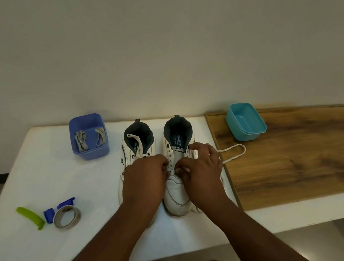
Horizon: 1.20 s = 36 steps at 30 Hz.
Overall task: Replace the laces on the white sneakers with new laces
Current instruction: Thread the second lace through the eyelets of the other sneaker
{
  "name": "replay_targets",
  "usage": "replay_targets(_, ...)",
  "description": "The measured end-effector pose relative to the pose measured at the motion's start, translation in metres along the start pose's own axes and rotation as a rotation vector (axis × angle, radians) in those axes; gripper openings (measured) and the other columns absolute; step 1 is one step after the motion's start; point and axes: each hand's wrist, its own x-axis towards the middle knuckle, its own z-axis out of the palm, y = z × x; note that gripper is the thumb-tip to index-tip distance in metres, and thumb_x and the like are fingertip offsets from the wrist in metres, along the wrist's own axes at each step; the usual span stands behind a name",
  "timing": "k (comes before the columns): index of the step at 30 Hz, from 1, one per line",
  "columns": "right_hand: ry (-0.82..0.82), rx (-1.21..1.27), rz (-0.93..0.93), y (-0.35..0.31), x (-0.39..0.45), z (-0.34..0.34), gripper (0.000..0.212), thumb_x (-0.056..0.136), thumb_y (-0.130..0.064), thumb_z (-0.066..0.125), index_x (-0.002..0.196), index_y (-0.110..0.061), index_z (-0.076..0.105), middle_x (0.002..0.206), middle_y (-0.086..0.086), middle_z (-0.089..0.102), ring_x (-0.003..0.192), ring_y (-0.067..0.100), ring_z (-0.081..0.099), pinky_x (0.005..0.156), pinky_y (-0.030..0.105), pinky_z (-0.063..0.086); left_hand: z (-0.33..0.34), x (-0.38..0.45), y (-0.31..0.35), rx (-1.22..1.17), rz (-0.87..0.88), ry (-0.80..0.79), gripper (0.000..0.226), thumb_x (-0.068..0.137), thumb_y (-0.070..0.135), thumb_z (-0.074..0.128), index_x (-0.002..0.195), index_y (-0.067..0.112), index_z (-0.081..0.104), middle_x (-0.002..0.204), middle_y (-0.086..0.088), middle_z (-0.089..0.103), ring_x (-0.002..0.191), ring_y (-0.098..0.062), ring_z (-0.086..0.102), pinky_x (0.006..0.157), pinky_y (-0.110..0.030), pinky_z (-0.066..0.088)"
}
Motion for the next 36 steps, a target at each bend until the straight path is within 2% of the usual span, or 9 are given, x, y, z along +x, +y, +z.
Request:
replay_targets(4, 0.021, 0.017, 0.018, -0.003, -0.004, 0.004, 0.007, 0.089, -0.026, 0.075, 0.088, -0.033, 0.077, 0.150, 0.008, 0.048, 0.149, 0.041, 0.024, 0.114, 0.058, 0.025, 0.005, -0.001, -0.002, -0.143, -0.024, -0.021, 0.040, 0.079, 0.032, 0.054, 0.104, 0.011, 0.077, 0.093, -0.009, 0.075, 0.084, -0.024, 0.069, 0.086, -0.032, 0.050)
replay_targets(7, 0.041, -0.010, 0.016, -0.006, -0.007, 0.008, 0.008, 0.090, -0.025, 0.074, 0.085, -0.031, 0.076, 0.150, 0.009, 0.048, 0.150, 0.042, 0.023, 0.116, 0.057, 0.023, 0.006, 0.000, -0.004, -0.185, -0.030, -0.045, 0.048, 0.078, 0.035, 0.051, 0.113, 0.011, 0.074, 0.101, -0.010, 0.075, 0.092, -0.026, 0.069, 0.095, -0.036, 0.050)
replay_targets(12, -0.047, 0.169, 0.072, -0.006, -0.004, 0.005, 0.009, 0.092, -0.025, 0.074, 0.092, -0.033, 0.079, 0.156, 0.000, 0.041, 0.153, 0.033, 0.014, 0.117, 0.055, 0.020, -0.001, 0.000, -0.004, -0.185, -0.013, -0.022, 0.026, 0.092, 0.022, 0.066, 0.118, 0.024, 0.070, 0.089, 0.006, 0.074, 0.078, -0.008, 0.065, 0.081, -0.017, 0.048)
replay_targets(18, -0.217, 0.161, 0.055, -0.006, 0.000, -0.001, 0.012, 0.097, -0.024, 0.067, 0.101, -0.031, 0.077, 0.161, -0.005, 0.031, 0.154, 0.027, 0.009, 0.122, 0.055, 0.019, -0.006, 0.001, -0.003, -0.214, 0.005, -0.063, 0.025, 0.092, 0.013, 0.069, 0.116, 0.016, 0.070, 0.092, 0.000, 0.074, 0.064, 0.007, 0.051, 0.070, 0.004, 0.034)
replay_targets(22, -0.219, 0.173, 0.047, -0.005, 0.001, 0.000, 0.014, 0.096, -0.021, 0.068, 0.100, -0.031, 0.076, 0.159, -0.007, 0.032, 0.151, 0.024, 0.017, 0.119, 0.052, 0.025, -0.003, 0.003, -0.007, -0.156, 0.001, -0.047, 0.027, 0.090, 0.022, 0.071, 0.116, 0.025, 0.070, 0.096, 0.006, 0.074, 0.078, -0.004, 0.061, 0.077, -0.003, 0.040)
replay_targets(24, -0.136, 0.174, 0.057, -0.006, -0.002, 0.004, 0.012, 0.094, -0.021, 0.070, 0.098, -0.030, 0.078, 0.158, -0.005, 0.037, 0.150, 0.025, 0.021, 0.118, 0.050, 0.026, 0.000, 0.004, -0.009, -0.119, -0.005, -0.041, 0.029, 0.088, 0.028, 0.072, 0.117, 0.030, 0.068, 0.094, 0.009, 0.074, 0.085, -0.009, 0.065, 0.087, -0.026, 0.052)
replay_targets(26, -0.089, 0.188, 0.075, -0.007, -0.004, 0.008, 0.010, 0.093, -0.022, 0.072, 0.095, -0.029, 0.079, 0.157, -0.004, 0.040, 0.151, 0.026, 0.021, 0.117, 0.050, 0.023, 0.000, 0.003, -0.009, -0.102, -0.001, -0.027, 0.028, 0.088, 0.028, 0.073, 0.115, 0.030, 0.069, 0.092, 0.008, 0.074, 0.086, -0.012, 0.066, 0.089, -0.033, 0.052)
replay_targets(33, -0.137, 0.153, 0.044, -0.006, -0.002, 0.000, 0.019, 0.096, -0.032, 0.067, 0.113, -0.033, 0.075, 0.158, -0.006, 0.036, 0.151, 0.023, 0.020, 0.118, 0.048, 0.021, -0.003, -0.001, -0.002, -0.068, 0.019, 0.035, 0.021, 0.087, 0.020, 0.068, 0.102, 0.034, 0.064, 0.075, 0.011, 0.066, 0.073, -0.008, 0.061, 0.076, -0.031, 0.053)
replay_targets(36, -0.221, 0.054, -0.014, -0.004, -0.002, -0.006, 0.052, 0.087, -0.068, 0.049, 0.127, -0.040, 0.066, 0.161, -0.008, 0.027, 0.152, 0.023, 0.016, 0.119, 0.051, 0.018, -0.014, -0.004, 0.003, -0.058, 0.004, 0.020, 0.023, 0.089, 0.018, 0.064, 0.104, 0.034, 0.055, 0.073, 0.009, 0.062, 0.068, -0.005, 0.058, 0.068, -0.029, 0.052)
